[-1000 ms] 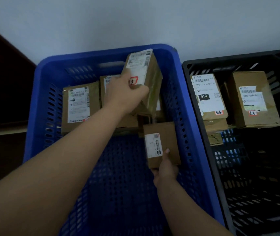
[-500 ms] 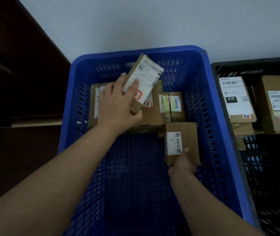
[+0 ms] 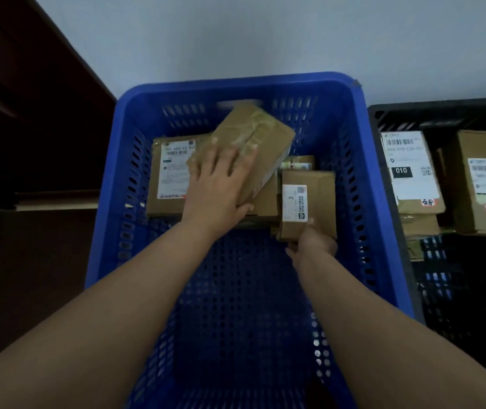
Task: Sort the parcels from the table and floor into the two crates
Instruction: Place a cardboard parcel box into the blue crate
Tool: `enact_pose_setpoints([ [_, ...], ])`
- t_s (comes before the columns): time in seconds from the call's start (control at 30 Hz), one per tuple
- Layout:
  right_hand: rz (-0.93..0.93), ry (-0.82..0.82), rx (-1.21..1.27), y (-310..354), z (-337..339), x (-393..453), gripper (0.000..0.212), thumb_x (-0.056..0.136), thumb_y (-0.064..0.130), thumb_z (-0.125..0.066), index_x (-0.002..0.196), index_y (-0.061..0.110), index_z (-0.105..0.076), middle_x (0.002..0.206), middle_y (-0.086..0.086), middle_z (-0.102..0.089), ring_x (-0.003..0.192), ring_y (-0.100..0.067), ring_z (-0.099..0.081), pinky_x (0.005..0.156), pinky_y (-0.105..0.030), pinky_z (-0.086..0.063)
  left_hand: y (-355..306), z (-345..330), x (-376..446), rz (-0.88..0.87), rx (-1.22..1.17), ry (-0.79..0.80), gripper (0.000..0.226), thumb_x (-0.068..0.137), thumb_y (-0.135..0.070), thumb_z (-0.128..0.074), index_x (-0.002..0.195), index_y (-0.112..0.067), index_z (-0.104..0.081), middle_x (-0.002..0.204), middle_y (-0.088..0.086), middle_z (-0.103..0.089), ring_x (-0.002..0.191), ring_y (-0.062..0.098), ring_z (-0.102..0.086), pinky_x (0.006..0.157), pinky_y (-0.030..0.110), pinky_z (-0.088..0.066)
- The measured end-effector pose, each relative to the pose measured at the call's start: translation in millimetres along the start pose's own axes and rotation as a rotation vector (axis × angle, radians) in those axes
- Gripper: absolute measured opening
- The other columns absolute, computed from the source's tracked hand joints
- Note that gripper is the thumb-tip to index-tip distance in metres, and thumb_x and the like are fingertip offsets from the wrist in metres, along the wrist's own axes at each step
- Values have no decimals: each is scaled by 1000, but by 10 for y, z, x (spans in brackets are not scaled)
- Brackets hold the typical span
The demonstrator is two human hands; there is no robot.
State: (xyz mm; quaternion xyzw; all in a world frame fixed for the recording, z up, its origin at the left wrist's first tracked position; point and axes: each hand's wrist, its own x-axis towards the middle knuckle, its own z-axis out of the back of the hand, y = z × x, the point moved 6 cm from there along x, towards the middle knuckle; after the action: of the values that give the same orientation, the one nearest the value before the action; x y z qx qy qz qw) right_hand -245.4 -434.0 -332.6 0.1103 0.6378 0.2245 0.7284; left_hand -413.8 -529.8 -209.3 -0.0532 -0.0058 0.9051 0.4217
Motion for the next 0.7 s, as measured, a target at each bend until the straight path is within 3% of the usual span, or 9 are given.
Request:
enact_pose_setpoints([
  [0.1, 9, 60, -40, 146, -96, 82, 37, 92, 32, -64, 120, 8, -58, 115, -13, -63, 95, -27, -64, 75, -39, -58, 138, -64, 88, 64, -46, 46, 99, 75, -62, -67, 152, -37, -10, 161, 11, -3, 146, 41, 7, 115, 62, -12],
  [0.27, 16, 61, -74, 314, -286, 209, 30, 93, 32, -64, 113, 11, -57, 114, -12, -61, 84, -23, -59, 72, -35, -58, 168, -64, 82, 72, 29, -25, 98, 69, -74, -61, 150, -45, -14, 159, 13, -12, 145, 39, -9, 109, 56, -22],
  [0.4, -29, 134, -53, 433, -516, 297, 39, 97, 31, -57, 129, 10, -54, 127, -14, -57, 112, -29, -58, 89, -41, -56, 201, -62, 73, 73, 26, -53, 98, 66, -77, -60, 149, -47, -18, 158, 11, -16, 143, 37, -15, 108, 56, -25],
  [0.5, -9, 168, -102, 469, -554, 322, 37, 99, 33, -54, 128, 10, -55, 128, -14, -58, 113, -28, -58, 91, -40, -54, 201, -76, 80, 70, 10, -44, 100, 64, -76, -63, 149, -47, -19, 158, 11, -17, 143, 38, -15, 107, 56, -26],
  [0.6, 9, 217, -199, 466, -484, 287, 43, 96, 41, -55, 128, 12, -53, 125, -12, -58, 110, -29, -60, 90, -42, -55, 223, -53, 80, 66, -19, -11, 100, 64, -78, -60, 149, -49, -15, 159, 10, -13, 145, 37, -9, 106, 57, -26],
  [0.7, -8, 235, -369, 463, -389, 171, 46, 94, 55, -49, 115, 15, -50, 112, -13, -61, 96, -31, -65, 75, -43, -59, 252, -34, 84, 55, -115, 49, 107, 61, -81, -60, 149, -51, -7, 161, 8, -1, 147, 36, 2, 109, 62, -21],
])
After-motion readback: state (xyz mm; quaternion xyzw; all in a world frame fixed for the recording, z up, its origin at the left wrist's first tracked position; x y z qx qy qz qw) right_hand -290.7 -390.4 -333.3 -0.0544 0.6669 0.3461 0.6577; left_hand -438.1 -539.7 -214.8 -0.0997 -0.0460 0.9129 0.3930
